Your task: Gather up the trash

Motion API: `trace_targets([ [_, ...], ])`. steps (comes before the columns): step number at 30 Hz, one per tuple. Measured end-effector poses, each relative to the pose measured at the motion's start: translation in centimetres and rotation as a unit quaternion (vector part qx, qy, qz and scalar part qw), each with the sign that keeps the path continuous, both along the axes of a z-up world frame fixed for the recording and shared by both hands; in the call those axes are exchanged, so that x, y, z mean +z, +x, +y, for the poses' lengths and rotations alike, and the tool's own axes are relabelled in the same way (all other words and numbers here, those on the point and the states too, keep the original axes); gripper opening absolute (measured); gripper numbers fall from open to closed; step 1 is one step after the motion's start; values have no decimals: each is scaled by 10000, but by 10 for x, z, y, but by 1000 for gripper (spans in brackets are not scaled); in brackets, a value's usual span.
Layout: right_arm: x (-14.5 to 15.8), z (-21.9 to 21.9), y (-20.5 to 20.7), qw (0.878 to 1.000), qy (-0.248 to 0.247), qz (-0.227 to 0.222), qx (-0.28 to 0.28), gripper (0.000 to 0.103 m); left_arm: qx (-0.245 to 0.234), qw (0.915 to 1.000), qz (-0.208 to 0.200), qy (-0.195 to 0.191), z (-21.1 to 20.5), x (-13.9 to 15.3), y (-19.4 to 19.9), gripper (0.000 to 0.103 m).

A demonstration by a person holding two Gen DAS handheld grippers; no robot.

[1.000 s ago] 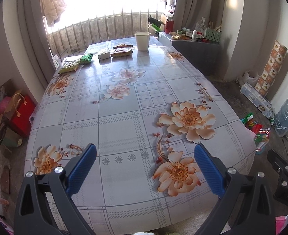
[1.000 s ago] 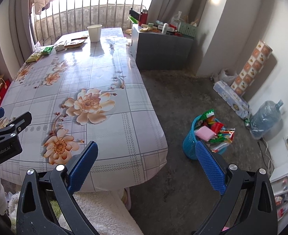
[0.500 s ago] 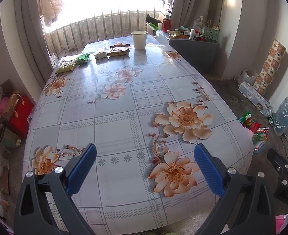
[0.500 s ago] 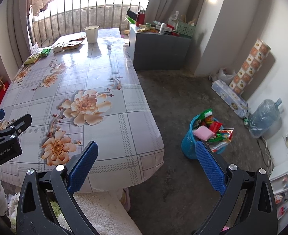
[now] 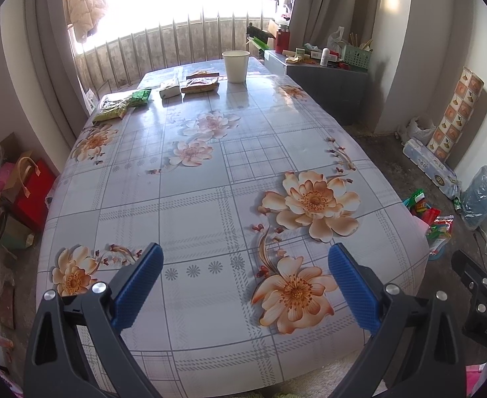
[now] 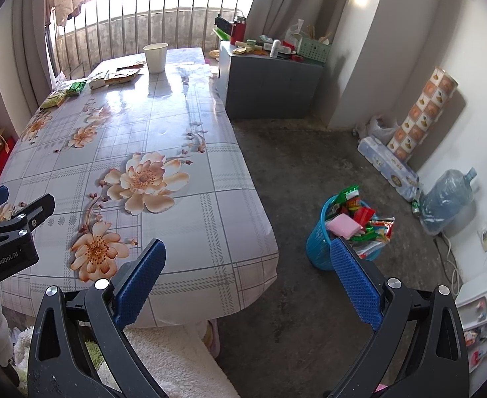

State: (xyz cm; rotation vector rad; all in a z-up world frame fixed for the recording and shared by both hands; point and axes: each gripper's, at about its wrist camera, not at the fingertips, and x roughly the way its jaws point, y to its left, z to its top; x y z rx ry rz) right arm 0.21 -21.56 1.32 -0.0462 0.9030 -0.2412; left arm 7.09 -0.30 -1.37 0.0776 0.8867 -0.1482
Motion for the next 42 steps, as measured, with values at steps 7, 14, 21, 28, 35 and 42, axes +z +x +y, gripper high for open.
trace_targets([
  [7,0,0,0,10000,4,-2,-2,95,-12,10000,20,-3,-1,-2,-1,98],
  [14,0,-1,1,10000,-9,-6,0,95,-32,10000,23,-5,-2,-3,-1,98],
  [21,1,-1,1,10000,-5,-7,2,95,-27,10000,26,-5,-2,-3,-1,98],
  [28,0,-1,1,10000,-4,-1,0,95,-34,10000,38,-12,-1,-3,-1,98],
  [35,1,-1,2,10000,-18,-6,3,95,-32,10000,36,-18,-1,-3,-1,98],
  [42,1,0,2,10000,-14,-6,-4,95,-37,10000,49,-21,-1,-4,-1,98],
])
